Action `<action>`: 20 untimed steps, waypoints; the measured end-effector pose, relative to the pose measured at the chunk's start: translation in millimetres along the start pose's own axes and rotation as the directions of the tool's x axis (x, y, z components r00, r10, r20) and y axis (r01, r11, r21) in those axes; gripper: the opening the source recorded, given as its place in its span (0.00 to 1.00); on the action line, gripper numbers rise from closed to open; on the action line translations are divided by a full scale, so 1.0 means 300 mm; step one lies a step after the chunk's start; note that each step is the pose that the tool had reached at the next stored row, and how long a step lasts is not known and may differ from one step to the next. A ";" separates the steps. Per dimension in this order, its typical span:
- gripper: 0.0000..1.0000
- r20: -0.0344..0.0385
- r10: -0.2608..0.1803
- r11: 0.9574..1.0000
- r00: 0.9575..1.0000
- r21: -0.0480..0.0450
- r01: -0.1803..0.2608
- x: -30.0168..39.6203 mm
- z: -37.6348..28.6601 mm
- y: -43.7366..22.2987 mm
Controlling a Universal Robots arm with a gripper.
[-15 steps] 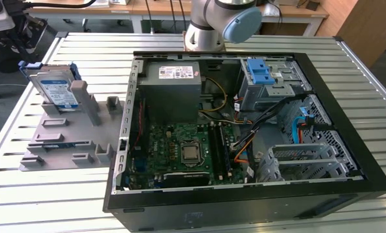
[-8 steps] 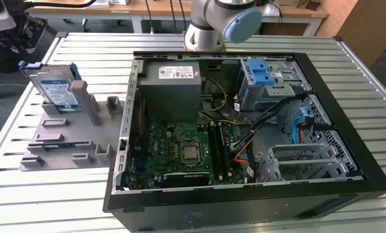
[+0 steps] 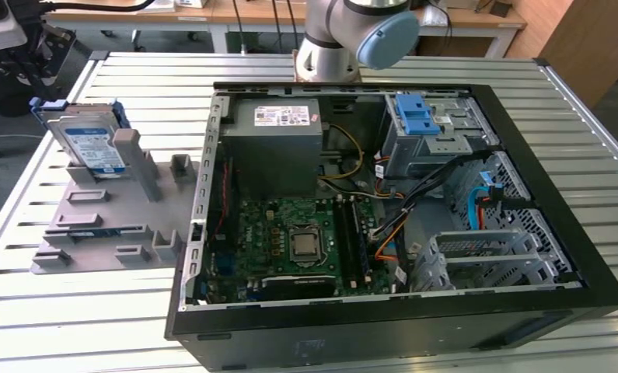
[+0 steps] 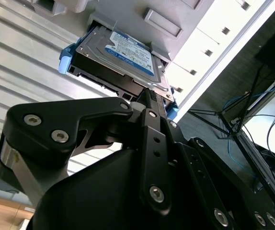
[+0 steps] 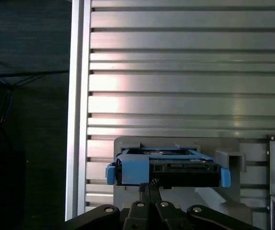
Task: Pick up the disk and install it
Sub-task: 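Pick up the disk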
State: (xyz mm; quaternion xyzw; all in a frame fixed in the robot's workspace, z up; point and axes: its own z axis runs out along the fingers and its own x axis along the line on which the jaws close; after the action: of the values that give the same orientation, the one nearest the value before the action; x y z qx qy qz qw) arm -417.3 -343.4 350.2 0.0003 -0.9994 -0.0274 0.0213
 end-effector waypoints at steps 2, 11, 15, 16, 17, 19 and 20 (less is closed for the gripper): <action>0.11 0.000 -0.003 1.000 1.000 0.000 0.003 0.000 0.000 0.000; 0.11 -0.001 -0.026 1.000 1.000 0.001 0.026 0.000 0.000 0.000; 0.11 -0.002 -0.036 0.999 0.999 0.001 0.036 0.000 0.000 0.000; 0.11 -0.002 -0.038 0.999 0.999 0.002 0.038 0.000 0.000 0.000; 0.11 -0.002 -0.040 0.999 0.999 0.002 0.040 0.000 0.000 0.000; 0.11 -0.002 -0.044 0.999 0.999 0.002 0.044 0.000 0.000 0.000; 0.11 -0.002 -0.046 0.999 0.999 0.002 0.046 0.000 0.000 0.000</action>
State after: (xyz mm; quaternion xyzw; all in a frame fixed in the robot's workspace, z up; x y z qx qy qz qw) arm -417.3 -343.5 350.1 0.0233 -0.9991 -0.0269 0.0219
